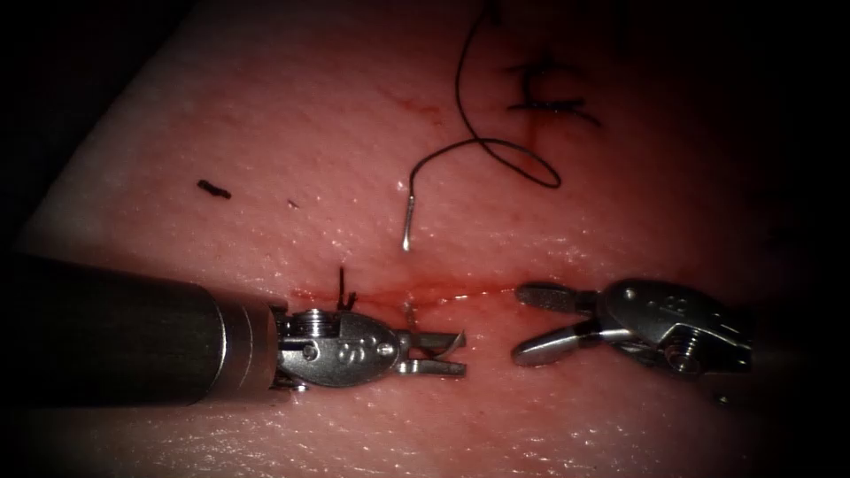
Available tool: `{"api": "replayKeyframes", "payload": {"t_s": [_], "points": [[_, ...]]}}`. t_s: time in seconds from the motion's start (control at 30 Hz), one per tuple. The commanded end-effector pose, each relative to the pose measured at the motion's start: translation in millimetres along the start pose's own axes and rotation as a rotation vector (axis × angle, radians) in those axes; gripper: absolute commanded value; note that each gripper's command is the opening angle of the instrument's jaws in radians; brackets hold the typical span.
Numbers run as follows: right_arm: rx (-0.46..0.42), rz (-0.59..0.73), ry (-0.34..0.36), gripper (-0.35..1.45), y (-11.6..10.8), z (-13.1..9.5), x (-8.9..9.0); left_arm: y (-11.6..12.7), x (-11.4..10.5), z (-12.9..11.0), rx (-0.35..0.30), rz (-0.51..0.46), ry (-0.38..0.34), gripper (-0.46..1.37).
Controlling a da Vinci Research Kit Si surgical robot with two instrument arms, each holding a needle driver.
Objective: Wound Closure
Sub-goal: Pull needle through wound
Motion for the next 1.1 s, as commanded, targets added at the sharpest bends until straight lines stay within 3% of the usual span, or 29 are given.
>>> {"api": "replayKeyframes", "payload": {"t_s": [0.03,0.2,0.37,0.63,0.97,1.1], "points": [[0.001,-0.001,0.000,1.09,0.0,0.1,-0.2,0.0,0.0,-0.2,-0.029,-0.023,0.013,-0.35],[-0.003,-0.007,0.003,1.08,-0.2,0.5,-0.9,-0.5,0.3,-0.8,-0.099,-0.140,0.058,-0.35],[-0.002,-0.012,0.008,1.08,-0.3,0.8,-1.5,-0.9,0.7,-1.6,-0.177,-0.355,0.135,-0.35],[0.004,-0.011,0.009,1.06,-0.6,1.6,-1.4,-0.7,2.3,-4.3,-0.330,-0.589,0.176,-0.35],[0.008,-0.013,0.013,1.04,-0.4,3.3,-1.5,0.8,7.3,-9.4,-0.452,-0.629,0.289,-0.35],[0.006,-0.017,0.015,1.04,-0.4,3.6,-1.9,2.4,9.4,-11.8,-0.494,-0.584,0.345,-0.35]]}}
